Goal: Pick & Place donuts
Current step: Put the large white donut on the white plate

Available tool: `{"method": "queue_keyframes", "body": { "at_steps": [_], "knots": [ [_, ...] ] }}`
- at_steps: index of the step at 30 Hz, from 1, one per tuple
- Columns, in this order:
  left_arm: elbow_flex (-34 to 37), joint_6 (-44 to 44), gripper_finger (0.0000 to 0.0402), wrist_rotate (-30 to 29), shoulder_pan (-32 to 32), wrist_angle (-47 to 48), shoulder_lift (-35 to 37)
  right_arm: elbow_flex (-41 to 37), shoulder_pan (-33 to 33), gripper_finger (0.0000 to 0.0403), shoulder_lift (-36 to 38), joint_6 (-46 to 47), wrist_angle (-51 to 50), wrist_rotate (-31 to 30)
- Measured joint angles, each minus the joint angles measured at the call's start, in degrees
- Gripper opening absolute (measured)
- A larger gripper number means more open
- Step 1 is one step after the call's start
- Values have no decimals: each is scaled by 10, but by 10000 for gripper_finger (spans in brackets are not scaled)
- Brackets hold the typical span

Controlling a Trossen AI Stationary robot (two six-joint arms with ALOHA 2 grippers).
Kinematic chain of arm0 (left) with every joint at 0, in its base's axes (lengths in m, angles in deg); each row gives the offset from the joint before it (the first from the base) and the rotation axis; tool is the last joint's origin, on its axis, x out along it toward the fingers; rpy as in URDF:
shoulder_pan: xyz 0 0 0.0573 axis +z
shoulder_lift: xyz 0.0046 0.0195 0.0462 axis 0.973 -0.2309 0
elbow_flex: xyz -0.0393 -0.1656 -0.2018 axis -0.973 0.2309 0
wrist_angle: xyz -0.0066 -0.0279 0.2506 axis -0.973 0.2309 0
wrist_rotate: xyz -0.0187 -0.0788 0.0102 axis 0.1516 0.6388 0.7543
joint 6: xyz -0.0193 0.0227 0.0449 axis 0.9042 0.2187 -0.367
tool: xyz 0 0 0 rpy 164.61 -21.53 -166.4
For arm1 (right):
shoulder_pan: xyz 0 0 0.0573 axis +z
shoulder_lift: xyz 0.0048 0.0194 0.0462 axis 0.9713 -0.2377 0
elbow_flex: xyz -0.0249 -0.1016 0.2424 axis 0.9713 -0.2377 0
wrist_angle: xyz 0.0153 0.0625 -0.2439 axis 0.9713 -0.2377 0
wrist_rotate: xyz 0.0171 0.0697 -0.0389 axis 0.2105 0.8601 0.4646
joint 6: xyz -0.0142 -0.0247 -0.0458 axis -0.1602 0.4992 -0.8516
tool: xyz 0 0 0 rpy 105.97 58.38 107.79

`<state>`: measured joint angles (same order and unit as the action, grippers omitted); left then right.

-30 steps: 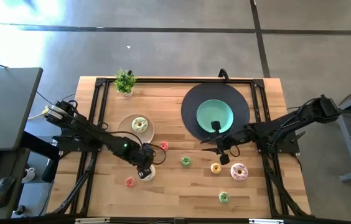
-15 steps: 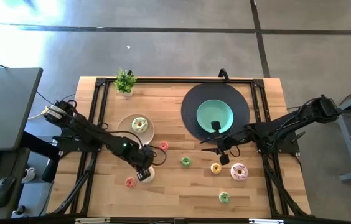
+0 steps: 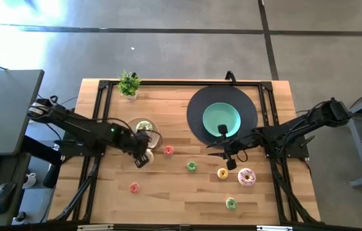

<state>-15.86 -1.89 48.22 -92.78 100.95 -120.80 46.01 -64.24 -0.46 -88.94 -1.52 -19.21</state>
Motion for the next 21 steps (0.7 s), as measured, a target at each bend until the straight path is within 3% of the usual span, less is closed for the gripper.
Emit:
{"method": "queue_keyframes", "body": {
  "at_steps": [9, 21],
  "knots": [
    [0, 5, 3, -76, 64, 184, 33, 0, 0, 134, 0, -24, 0, 0],
    [0, -33, 3, -140, 139, 180, 33, 0, 0, 134, 0, -24, 0, 0]
  ]
}}
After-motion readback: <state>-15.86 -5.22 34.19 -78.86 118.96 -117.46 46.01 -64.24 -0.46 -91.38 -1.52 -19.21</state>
